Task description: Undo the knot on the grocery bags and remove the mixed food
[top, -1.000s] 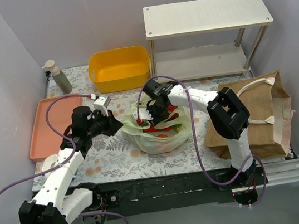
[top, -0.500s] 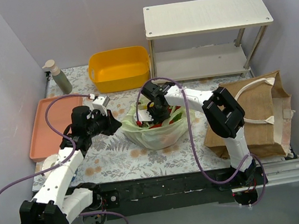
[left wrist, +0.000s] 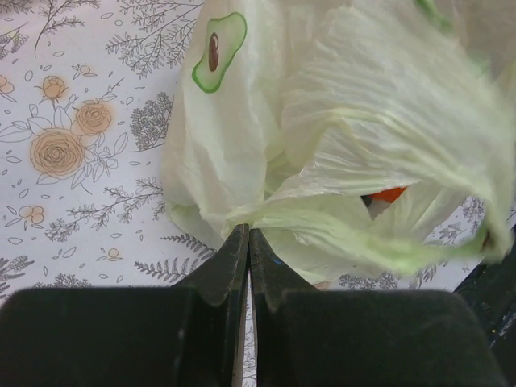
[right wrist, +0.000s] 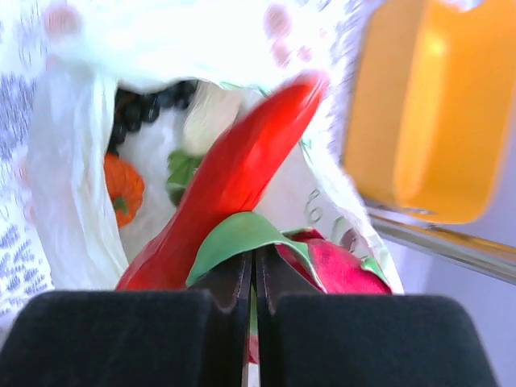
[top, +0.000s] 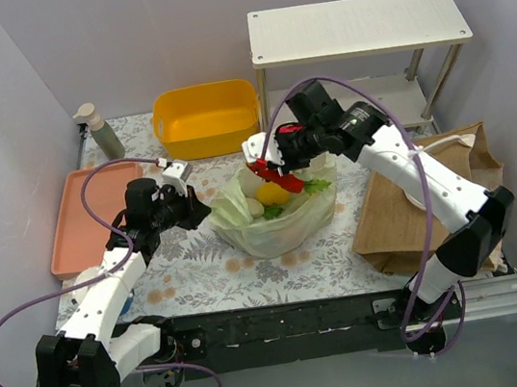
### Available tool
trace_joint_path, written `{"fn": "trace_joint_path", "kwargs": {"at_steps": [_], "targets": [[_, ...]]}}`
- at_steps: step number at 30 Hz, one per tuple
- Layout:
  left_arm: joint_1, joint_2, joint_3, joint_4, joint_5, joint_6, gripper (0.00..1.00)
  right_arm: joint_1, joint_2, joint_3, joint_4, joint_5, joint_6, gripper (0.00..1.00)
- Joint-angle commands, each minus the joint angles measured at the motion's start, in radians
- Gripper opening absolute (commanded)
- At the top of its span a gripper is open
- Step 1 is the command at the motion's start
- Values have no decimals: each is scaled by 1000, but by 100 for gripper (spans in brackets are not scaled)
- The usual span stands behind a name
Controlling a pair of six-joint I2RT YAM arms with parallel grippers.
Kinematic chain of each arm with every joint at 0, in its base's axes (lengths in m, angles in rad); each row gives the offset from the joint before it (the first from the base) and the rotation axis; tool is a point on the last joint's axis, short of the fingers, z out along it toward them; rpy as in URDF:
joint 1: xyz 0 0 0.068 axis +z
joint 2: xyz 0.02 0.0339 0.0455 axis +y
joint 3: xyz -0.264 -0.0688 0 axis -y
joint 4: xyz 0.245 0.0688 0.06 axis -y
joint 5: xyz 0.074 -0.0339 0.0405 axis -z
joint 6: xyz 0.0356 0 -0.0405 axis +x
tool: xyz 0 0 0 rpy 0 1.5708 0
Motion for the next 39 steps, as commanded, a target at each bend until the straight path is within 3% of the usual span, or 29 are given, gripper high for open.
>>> {"fn": "trace_joint_path", "kwargs": {"at_steps": [1,5,10,15,20,24,25,26,28,29,33,39], "targets": [[13,19,65,40,-7,53,0,-26,-56,71,93,-88,135,1],[15,18,77,17,-29,73,0,-34,-27,186,245,-114,287,1],[15,-10,74,-21,-18,79,0,-37,126,379,303,-156,458,1],[27,-14,90,-58,-35,111,0,-37,180,349,461,-133,508,1],[27,-16,96,-92,-35,163,11,-34,261,372,644,-107,536,1],[28,-20,88,-141,-20,223,28,-32,387,445,763,-49,548,1],[28,-22,88,-152,-20,231,37,-31,408,459,786,-35,542,1],[28,-26,90,-161,-21,237,55,-26,428,474,840,-18,534,1],[27,-36,93,-196,-26,258,70,-19,491,502,888,26,498,1],[27,-40,96,-208,-29,266,98,-14,511,507,955,46,481,1],[27,-72,111,-288,-72,295,98,4,629,507,1119,192,348,1],[25,-143,150,-406,-87,314,98,4,784,570,1237,292,228,1]]}}
